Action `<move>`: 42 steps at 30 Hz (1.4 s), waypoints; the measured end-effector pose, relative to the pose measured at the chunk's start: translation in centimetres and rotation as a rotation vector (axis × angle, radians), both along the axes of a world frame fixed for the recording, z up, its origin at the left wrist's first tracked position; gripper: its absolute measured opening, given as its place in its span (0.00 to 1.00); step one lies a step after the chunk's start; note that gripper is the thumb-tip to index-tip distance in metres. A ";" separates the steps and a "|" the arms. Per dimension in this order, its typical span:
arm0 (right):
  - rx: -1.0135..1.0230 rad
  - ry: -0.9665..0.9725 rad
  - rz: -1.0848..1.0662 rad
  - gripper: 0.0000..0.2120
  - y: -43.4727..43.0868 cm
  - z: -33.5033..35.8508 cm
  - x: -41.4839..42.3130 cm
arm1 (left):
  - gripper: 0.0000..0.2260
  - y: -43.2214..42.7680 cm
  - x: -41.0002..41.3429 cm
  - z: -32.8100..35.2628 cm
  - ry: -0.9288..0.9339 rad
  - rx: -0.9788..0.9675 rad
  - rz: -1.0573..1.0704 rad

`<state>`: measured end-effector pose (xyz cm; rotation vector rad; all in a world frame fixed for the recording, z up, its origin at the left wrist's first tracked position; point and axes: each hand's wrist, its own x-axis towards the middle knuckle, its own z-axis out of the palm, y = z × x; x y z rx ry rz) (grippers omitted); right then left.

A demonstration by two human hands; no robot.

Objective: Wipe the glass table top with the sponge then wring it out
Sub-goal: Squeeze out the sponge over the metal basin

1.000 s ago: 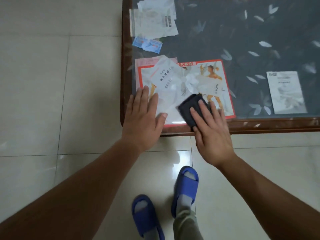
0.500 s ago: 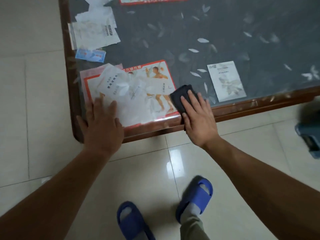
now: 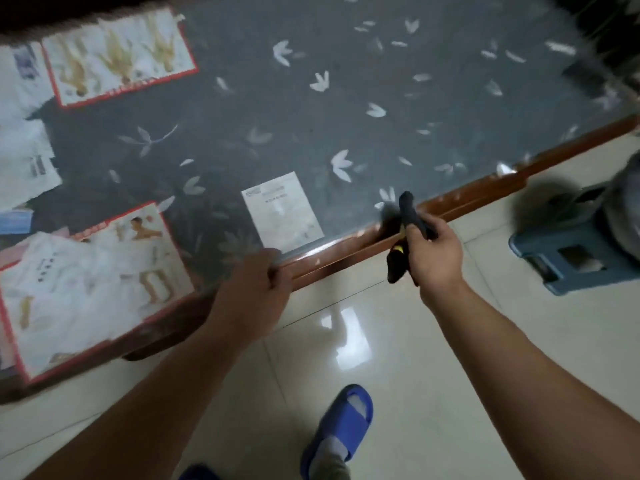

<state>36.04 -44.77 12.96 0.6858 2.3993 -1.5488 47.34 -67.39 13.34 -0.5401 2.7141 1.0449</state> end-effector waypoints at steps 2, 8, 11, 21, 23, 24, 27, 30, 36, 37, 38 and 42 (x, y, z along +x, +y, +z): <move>-0.256 -0.140 -0.131 0.09 3.6 1.4 -0.3 | 0.08 5.9 -4.2 1.6 -0.070 0.213 -0.026; -0.529 -0.168 -0.177 0.10 14.4 4.3 -1.5 | 0.09 22.4 -15.0 4.0 -0.431 0.836 0.030; -0.538 -0.089 -0.194 0.12 19.4 4.8 -3.5 | 0.17 29.0 -19.2 3.5 -0.446 0.807 -0.095; -0.658 -0.180 -0.467 0.19 38.2 0.9 -11.2 | 0.16 46.6 -31.0 -0.4 -0.588 0.815 -0.376; -0.575 -0.131 -0.516 0.17 41.2 -0.7 -13.0 | 0.12 49.9 -33.5 -1.7 -0.574 0.778 -0.442; -0.519 -0.104 -0.551 0.15 42.6 -1.4 -13.9 | 0.10 51.4 -34.8 -2.5 -0.565 0.762 -0.459; -0.410 -0.040 -0.622 0.10 46.5 -3.6 -16.4 | 0.08 55.7 -38.4 -5.0 -0.512 0.707 -0.484; -0.360 -0.009 -0.687 0.11 49.5 -5.3 -18.9 | 0.12 59.5 -41.3 -7.0 -0.502 0.688 -0.474; -0.304 -0.046 -0.808 0.06 54.2 -9.8 -22.1 | 0.03 65.5 -44.1 -10.7 -0.504 0.641 -0.563; -0.314 -0.049 -0.810 0.06 54.7 -10.5 -22.5 | 0.02 66.3 -44.4 -11.2 -0.467 0.593 -0.586; -0.317 -0.059 -0.805 0.05 55.2 -11.1 -22.8 | 0.05 66.9 -44.5 -11.6 -0.426 0.544 -0.614; -0.239 -0.101 -0.764 0.04 57.1 -13.2 -23.6 | 0.12 68.6 -44.7 -13.5 -0.338 0.410 -0.673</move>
